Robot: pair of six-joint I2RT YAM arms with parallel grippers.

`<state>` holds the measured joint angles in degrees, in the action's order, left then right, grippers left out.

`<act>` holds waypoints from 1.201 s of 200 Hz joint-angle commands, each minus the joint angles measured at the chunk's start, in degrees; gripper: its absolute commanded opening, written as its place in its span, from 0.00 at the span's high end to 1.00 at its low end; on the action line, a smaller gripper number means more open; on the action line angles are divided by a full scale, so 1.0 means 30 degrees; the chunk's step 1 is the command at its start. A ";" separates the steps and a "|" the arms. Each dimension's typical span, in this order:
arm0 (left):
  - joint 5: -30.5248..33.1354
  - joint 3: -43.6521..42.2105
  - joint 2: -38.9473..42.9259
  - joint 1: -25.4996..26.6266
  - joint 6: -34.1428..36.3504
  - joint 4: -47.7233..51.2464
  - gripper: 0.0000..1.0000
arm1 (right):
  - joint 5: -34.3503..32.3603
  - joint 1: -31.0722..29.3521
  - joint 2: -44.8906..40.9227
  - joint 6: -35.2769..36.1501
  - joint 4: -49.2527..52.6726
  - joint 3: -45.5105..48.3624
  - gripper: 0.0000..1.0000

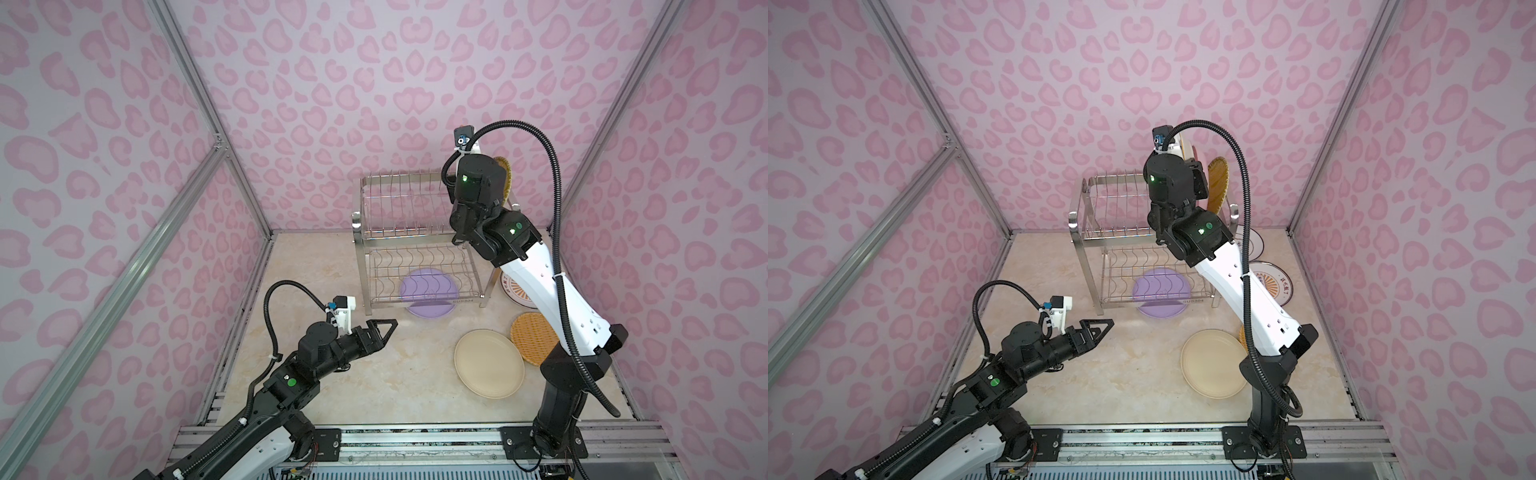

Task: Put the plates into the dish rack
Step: 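Lower the star plate upright into the top rack slots beside the pink plate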

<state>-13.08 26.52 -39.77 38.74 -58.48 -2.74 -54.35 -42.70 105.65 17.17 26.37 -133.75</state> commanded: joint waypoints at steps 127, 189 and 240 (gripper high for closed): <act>0.0054 0.0534 -0.0538 0.0006 0.0481 -0.0445 0.02 | -0.0007 0.0473 -0.0127 -0.1749 -0.1153 0.0951 1.00; 0.0083 0.0607 -0.0396 0.0005 0.0551 -0.0214 0.02 | 0.0514 0.0899 0.0234 -0.3606 0.0510 0.1064 1.00; 0.0142 0.0475 -0.0451 0.0006 0.0450 -0.0373 0.02 | 0.0947 0.0793 -0.0054 -0.5072 0.1202 0.1937 1.00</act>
<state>-13.08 27.77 -41.04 38.74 -57.84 -2.72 -51.94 -39.88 105.95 4.69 29.82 -129.80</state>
